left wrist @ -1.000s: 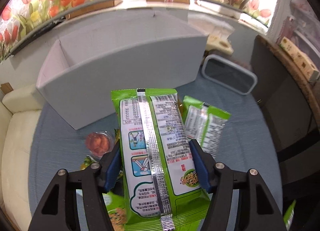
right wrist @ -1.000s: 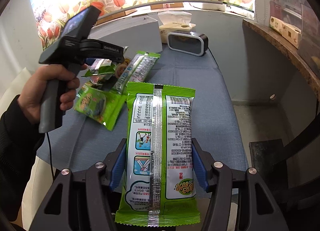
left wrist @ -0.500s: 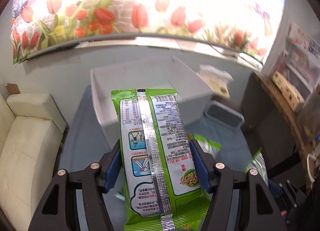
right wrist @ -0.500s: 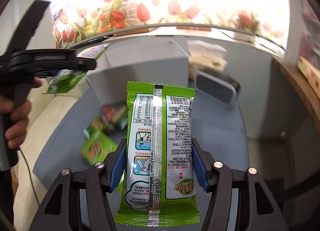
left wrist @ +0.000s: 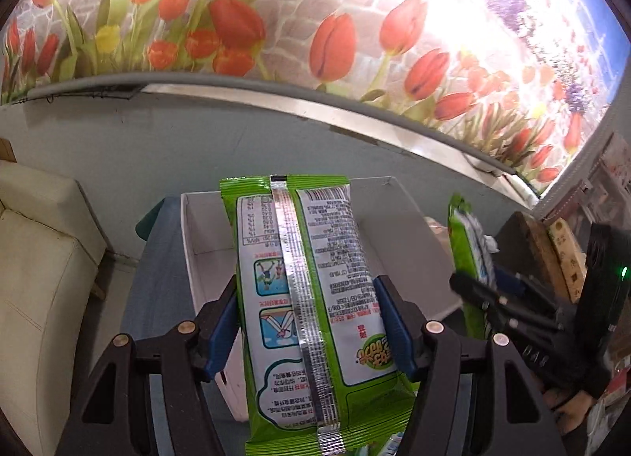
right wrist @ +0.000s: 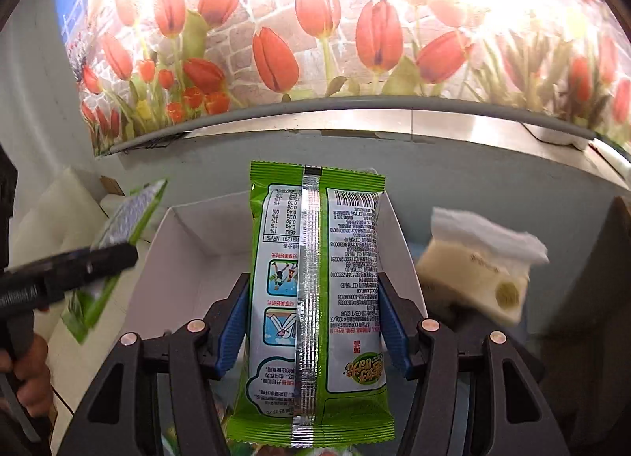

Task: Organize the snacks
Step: 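Carry both bars into the white box and open both grippers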

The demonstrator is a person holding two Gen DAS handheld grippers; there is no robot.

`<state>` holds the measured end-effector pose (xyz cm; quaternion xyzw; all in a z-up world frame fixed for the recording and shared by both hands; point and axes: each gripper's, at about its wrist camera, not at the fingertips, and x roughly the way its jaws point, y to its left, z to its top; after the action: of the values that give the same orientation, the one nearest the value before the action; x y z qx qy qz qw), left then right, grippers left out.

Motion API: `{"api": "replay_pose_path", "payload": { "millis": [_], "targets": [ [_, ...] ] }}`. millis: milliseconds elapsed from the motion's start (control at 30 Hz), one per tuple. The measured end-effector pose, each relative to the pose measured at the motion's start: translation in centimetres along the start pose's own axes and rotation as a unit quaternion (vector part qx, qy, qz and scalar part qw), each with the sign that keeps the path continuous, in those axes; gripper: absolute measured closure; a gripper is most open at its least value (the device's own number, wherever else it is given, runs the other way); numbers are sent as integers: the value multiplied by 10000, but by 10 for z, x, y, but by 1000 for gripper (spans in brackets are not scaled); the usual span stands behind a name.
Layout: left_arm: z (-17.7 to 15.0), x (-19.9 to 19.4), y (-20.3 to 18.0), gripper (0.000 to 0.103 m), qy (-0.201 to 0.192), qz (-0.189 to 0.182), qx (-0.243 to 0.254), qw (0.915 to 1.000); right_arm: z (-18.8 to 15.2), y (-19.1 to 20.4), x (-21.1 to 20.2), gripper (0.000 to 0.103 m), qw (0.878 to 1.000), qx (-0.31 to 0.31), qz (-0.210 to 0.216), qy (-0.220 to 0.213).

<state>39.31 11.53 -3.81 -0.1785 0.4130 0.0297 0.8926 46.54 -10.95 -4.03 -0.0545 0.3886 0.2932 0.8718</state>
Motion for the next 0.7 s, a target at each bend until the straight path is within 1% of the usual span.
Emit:
{"api": "replay_pose_path", "payload": {
  "millis": [67,200,233,267,300,333,367,400,433,500,633,700],
  "targets": [
    [3,11,6,33,41,38,30,10000,13,5,16,39,9999,-149,-5,78],
    [3,21,15,30,91,-92,15,9999,26,16,39,34,9990,-373,34,242],
    [3,23,17,29,78,-166,-6,9998,28,20,41,33,9989,-406,3,222],
    [4,24,18,27,80,-228,-3,9997,31,23,45,30,9990,-397,35,192],
    [4,26,20,25,81,-252,2,9996,33,24,48,20,9992,-335,138,195],
    [4,27,22,12,75,-280,0,9996,34,24,47,8,9993,-289,155,190],
    [4,28,24,0,71,-319,-1,9995,35,24,47,6,9996,-259,71,62],
    [4,27,27,0,42,-334,-11,9994,36,24,44,3,9997,-245,-22,-84],
    [3,26,28,0,35,-360,4,9993,39,22,43,0,9997,-200,-28,-105],
    [2,25,29,0,61,-364,48,9993,38,18,43,0,9999,-31,148,-10],
    [-3,17,28,0,-5,-386,107,9992,29,17,32,0,9999,-1,63,-117],
    [-6,11,25,0,-55,-272,226,9994,22,14,23,0,9998,109,50,-155]
  ]
}}
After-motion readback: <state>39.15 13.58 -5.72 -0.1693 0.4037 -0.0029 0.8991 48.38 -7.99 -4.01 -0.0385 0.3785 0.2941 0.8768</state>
